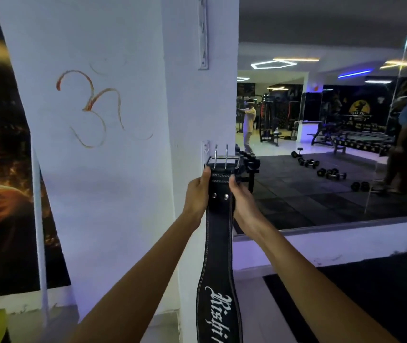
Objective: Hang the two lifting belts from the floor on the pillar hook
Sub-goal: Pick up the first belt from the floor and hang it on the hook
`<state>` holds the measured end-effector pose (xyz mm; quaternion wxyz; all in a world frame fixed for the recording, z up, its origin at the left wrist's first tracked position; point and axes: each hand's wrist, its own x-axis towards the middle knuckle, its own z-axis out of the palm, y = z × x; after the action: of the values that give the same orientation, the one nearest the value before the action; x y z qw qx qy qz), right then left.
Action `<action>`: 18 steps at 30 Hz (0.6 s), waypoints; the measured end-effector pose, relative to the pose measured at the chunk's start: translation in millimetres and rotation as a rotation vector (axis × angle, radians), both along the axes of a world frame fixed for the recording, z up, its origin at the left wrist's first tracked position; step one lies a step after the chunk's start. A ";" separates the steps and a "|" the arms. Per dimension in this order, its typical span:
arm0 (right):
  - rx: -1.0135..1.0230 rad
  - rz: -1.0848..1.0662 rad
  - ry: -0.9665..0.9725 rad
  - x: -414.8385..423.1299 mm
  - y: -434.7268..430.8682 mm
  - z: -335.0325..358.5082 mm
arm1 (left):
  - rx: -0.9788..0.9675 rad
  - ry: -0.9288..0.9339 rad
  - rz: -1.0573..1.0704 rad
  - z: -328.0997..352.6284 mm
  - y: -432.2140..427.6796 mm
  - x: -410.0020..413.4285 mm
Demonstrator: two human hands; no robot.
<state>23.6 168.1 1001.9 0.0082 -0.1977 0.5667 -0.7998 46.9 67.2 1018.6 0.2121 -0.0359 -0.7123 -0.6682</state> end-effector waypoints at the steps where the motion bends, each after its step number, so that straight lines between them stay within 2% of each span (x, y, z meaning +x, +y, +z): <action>1: 0.017 -0.028 -0.028 1.3 -1.8 6.8 | 0.041 0.025 0.005 -2.9 4.0 -1.8; 4: -0.041 -0.149 -0.055 -1.2 -2.0 23.1 | 0.145 0.070 0.032 -3.3 13.2 -3.5; 7: -0.041 -0.139 -0.030 -5.1 4.1 28.9 | 0.208 -0.092 0.013 13.9 11.3 -2.6; 10: -0.009 -0.086 0.016 -5.5 5.3 23.9 | 0.083 -0.323 -0.101 36.5 -0.9 -4.6; 12: -0.019 -0.102 0.035 -5.6 3.3 20.5 | 0.016 -0.382 -0.153 43.7 -6.5 -7.1; 15: -0.078 -0.145 0.014 -6.6 -1.0 19.8 | -0.046 -0.410 -0.271 46.9 -14.7 -8.4; 17: -0.110 -0.172 -0.009 -6.4 -3.5 20.6 | -0.055 -0.364 -0.334 43.9 -18.3 -11.0; 18: -0.122 -0.173 -0.014 -5.9 -4.2 21.2 | -0.050 -0.313 -0.291 39.6 -17.1 -12.6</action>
<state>17.7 163.9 1023.1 -0.0692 -0.1426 0.5318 -0.8319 34.3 50.2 1058.2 -0.0007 -0.0394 -0.7402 -0.6712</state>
